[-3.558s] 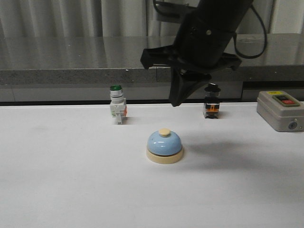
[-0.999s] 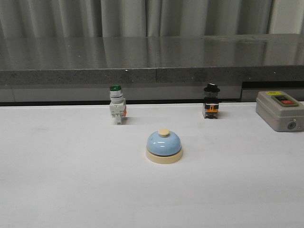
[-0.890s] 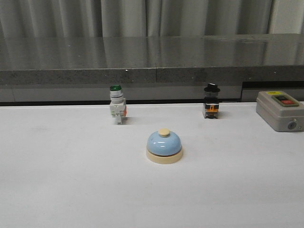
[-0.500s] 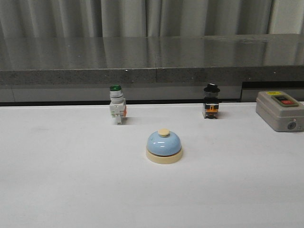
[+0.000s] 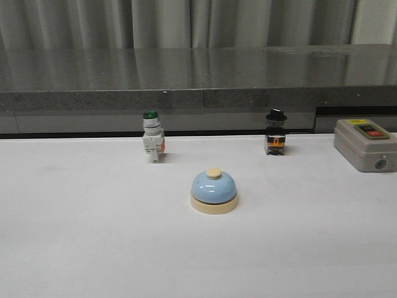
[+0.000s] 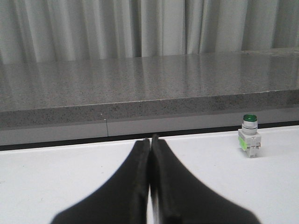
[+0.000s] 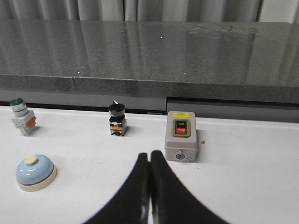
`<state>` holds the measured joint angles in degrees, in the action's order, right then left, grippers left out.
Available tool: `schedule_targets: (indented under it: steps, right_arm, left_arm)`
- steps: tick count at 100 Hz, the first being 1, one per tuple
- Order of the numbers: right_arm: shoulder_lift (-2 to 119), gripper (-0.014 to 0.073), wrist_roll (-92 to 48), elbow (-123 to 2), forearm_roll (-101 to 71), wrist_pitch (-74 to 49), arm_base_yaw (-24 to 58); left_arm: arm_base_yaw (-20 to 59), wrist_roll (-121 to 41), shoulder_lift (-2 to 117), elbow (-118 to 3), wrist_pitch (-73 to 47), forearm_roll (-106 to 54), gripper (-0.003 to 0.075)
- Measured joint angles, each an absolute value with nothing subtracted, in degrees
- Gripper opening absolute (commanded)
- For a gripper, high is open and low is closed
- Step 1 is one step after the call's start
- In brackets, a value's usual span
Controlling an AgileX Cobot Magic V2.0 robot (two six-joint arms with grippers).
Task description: Place and press bell with both arms
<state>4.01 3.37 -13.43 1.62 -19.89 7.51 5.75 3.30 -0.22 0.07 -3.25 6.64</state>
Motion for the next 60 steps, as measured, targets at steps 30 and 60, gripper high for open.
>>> schedule_targets:
  steps: [30, 60]
  right_arm:
    - [-0.5, -0.0060, 5.3, -2.5, 1.6, -12.8, 5.5]
    - [-0.5, -0.0060, 5.4, 1.5, 1.6, -6.0, 5.5]
  left_arm:
    - [5.8, 3.3, -0.2, 0.1, -3.1, 6.6, -0.0020]
    - [5.8, 3.3, -0.2, 0.1, -3.1, 6.6, -0.0019]
